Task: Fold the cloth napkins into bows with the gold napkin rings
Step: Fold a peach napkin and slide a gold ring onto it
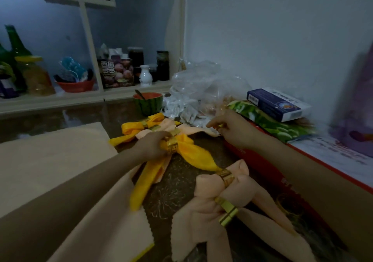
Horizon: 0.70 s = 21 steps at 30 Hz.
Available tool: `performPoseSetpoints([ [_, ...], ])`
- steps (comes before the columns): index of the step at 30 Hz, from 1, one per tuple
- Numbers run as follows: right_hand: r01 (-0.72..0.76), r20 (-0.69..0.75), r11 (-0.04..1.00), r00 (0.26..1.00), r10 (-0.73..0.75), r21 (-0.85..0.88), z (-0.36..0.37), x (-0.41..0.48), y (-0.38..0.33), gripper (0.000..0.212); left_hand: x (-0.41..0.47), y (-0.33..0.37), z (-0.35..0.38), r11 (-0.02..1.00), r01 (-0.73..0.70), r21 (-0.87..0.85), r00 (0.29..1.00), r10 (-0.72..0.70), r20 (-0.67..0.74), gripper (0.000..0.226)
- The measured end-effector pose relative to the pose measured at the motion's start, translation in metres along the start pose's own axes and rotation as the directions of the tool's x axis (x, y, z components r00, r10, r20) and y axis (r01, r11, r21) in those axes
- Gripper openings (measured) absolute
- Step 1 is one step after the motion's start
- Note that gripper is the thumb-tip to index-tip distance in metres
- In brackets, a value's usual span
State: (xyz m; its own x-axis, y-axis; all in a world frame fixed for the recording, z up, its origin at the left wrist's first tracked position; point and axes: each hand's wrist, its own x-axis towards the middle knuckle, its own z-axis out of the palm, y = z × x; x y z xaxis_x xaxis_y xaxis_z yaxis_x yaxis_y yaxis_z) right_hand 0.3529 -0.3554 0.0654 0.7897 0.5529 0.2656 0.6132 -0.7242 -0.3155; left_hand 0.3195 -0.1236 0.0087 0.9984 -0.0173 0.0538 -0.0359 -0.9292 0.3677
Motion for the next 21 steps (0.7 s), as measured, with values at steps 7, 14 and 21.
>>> performPoseSetpoints([
  [7,0.014,0.091,1.0,0.996,-0.014,0.0,0.001,-0.024,0.001,0.038,-0.043,0.074,0.025,0.966,-0.25,0.062,0.964,0.255,-0.078,0.047],
  [14,0.027,0.165,0.993,0.985,-0.046,0.116,-0.006,-0.056,0.007,0.024,-0.041,0.106,0.038,0.986,-0.125,-0.109,0.93,0.155,0.334,0.057],
  [21,0.058,0.473,0.988,0.881,0.017,-0.145,-0.003,-0.089,-0.001,0.05,-0.024,0.055,0.016,0.998,-0.011,-0.057,0.976,0.023,0.216,0.051],
])
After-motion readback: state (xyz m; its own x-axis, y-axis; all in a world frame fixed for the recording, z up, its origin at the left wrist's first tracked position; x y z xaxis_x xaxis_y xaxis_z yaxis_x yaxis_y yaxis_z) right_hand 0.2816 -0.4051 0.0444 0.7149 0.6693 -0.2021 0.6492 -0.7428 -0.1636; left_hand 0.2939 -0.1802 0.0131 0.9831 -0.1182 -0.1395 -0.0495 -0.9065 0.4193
